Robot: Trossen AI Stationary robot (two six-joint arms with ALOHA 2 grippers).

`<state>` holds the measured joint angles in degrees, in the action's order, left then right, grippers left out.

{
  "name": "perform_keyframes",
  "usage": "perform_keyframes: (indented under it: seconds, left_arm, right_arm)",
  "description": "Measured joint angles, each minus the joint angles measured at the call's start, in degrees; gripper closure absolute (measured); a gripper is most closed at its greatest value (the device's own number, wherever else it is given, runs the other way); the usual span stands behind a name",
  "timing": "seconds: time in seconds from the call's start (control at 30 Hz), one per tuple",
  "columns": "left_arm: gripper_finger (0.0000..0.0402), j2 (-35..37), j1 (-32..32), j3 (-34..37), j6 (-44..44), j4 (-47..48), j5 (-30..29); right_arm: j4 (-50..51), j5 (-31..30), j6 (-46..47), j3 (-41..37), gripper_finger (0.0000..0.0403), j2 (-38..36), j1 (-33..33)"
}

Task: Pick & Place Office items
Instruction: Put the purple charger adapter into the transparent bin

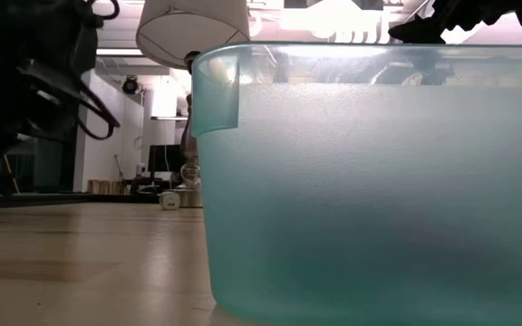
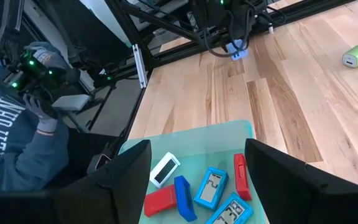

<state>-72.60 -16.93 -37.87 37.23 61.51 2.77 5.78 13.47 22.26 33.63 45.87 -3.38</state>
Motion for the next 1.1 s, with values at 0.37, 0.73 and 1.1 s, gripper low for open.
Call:
perform_keyframes:
  seconds: [0.37, 0.73, 1.1]
  left_arm:
    - [0.0122, -4.6, 0.0, 0.0, -0.6, -1.3, 0.1]
    - [0.0122, -6.9, 0.0, 0.1, -3.0, -2.6, 0.1]
    - [0.0178, -6.9, 0.0, 0.1, -2.9, -2.6, 0.1]
  right_arm:
    - [0.0, 0.0, 0.0, 0.0, 0.0156, 0.0, 0.0]
    - [0.0, 0.0, 0.0, 0.0, 0.0156, 0.0, 0.0]
    - [0.0, 0.0, 0.0, 0.0, 0.0156, 0.0, 0.0]
